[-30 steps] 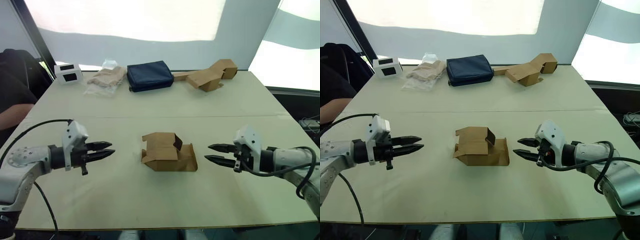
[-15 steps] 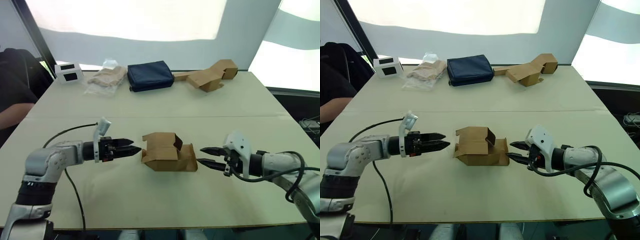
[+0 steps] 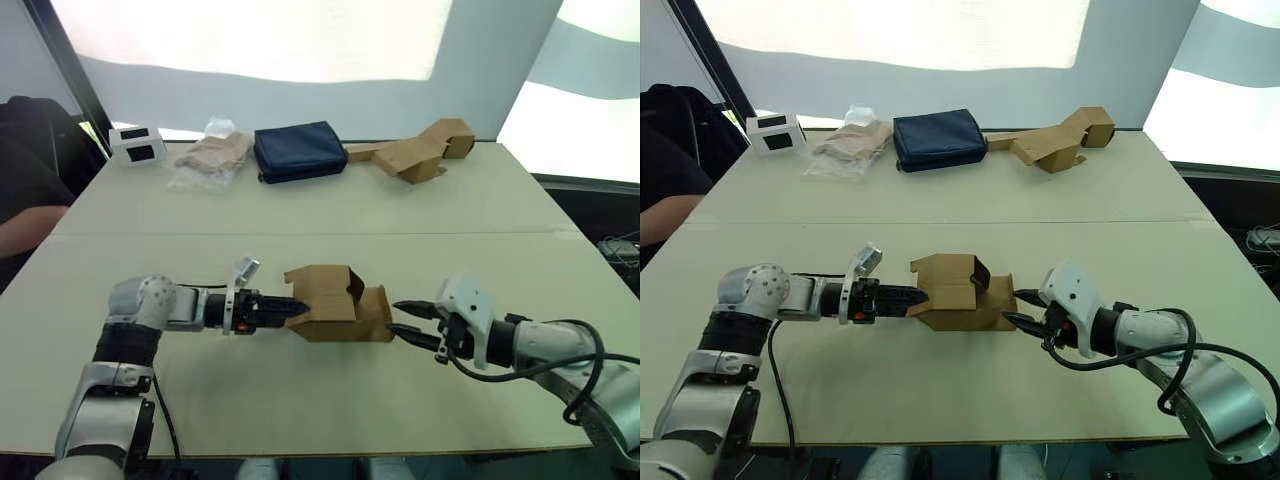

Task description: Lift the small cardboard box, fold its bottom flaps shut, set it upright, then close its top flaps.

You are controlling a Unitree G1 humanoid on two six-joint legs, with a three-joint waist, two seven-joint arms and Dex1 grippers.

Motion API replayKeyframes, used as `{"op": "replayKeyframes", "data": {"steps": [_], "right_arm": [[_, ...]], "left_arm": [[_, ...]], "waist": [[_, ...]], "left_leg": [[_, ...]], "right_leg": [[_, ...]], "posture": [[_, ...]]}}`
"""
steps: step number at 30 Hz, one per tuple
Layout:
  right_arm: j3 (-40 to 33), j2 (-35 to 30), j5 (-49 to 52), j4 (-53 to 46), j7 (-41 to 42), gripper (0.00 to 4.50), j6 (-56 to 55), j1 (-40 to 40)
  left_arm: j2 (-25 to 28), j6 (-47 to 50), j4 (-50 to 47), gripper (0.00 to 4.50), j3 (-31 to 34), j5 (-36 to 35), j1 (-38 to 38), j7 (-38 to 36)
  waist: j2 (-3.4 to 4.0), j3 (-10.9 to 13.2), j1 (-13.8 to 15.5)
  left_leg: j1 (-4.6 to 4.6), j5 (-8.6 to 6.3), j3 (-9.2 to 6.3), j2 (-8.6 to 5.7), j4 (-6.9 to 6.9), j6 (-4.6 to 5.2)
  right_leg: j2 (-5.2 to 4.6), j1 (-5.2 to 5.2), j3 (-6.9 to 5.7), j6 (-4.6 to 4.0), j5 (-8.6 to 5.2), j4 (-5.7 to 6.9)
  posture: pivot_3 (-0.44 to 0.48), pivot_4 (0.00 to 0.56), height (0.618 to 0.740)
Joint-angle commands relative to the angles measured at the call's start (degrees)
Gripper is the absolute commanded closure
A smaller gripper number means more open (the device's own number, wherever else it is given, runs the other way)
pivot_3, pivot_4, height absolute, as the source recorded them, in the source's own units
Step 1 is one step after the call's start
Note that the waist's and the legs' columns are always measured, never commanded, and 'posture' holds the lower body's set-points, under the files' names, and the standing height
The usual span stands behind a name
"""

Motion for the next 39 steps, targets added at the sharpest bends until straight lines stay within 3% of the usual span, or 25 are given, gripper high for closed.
{"op": "replayKeyframes", "data": {"steps": [1,22,25,29,32,34,35,39], "right_arm": [[-1.76,0.15,0.28,-3.06,-0.97,2.76,0.0,0.51],[0.29,0.13,-0.98,-3.95,-2.86,2.76,0.41,0.29],[0.76,0.47,-1.31,-4.02,-3.33,2.76,0.55,0.13],[0.58,0.67,-1.57,-4.27,-3.51,2.76,0.62,0.41],[-0.11,0.59,-1.61,-4.48,-3.55,2.76,0.48,1.03],[-0.44,0.65,-1.77,-4.61,-3.73,2.76,0.35,1.25],[-0.66,0.87,-2.07,-4.58,-4.1,2.76,0.08,1.32],[-2.1,2.31,-3.25,-3.69,-6.26,2.76,-0.88,0.2]], "left_arm": [[-1.03,-0.81,2.04,0.06,1.41,0.29,-2.68,-0.76],[-6.25,-9.27,12.4,0.06,2.32,4.86,-8.86,-3.21],[-6.62,-8.82,11.28,0.74,1.48,4.82,-8.33,-3.92],[-7.31,-8.36,10.44,2.38,1.44,4.7,-7.87,-4.04],[-7.75,-8.34,9.98,3.32,1.09,4.91,-7.54,-4.03],[-7.88,-8.21,9.88,4.23,1.2,4.93,-7.55,-3.92],[-7.95,-8.13,9.83,4.43,1.31,4.91,-7.57,-3.84],[-7.85,-7.57,9.18,4.43,2.39,4.35,-7.62,-3.52]], "waist": [[0.0,0.0,-0.06],[-0.03,0.02,-0.15],[-0.04,0.02,-0.08],[-0.04,0.02,-0.03],[-0.04,0.02,-0.03],[-0.04,0.02,-0.03],[-0.04,0.02,-0.04],[-0.04,0.02,-0.1]], "left_leg": [[0.0,0.0,0.0,-0.01,0.0,0.0],[-0.04,0.0,-0.04,0.0,0.0,0.01],[-0.04,0.0,-0.04,0.01,0.0,0.0],[-0.05,0.0,-0.04,0.0,0.0,0.01],[-0.05,0.0,-0.04,0.0,0.0,0.0],[-0.05,0.0,-0.04,0.0,0.0,0.0],[-0.05,0.0,-0.04,0.0,0.0,0.0],[-0.04,0.0,-0.04,0.0,0.0,0.0]], "right_leg": [[0.0,0.0,0.01,0.0,0.0,0.0],[0.05,-0.02,-0.01,0.12,0.07,-0.02],[0.05,-0.02,-0.01,0.13,0.07,-0.02],[0.04,-0.02,-0.01,0.13,0.07,-0.03],[0.04,-0.02,-0.01,0.13,0.08,-0.03],[0.04,-0.02,-0.01,0.13,0.08,-0.03],[0.04,-0.02,-0.01,0.13,0.08,-0.03],[0.04,-0.02,0.0,0.13,0.08,-0.03]], "posture": [[0.0,0.15,0.74],[0.0,0.15,0.74],[0.0,0.15,0.74],[0.0,0.15,0.74],[0.0,0.15,0.74],[0.0,0.15,0.74],[0.0,0.15,0.74],[0.0,0.15,0.74]]}}
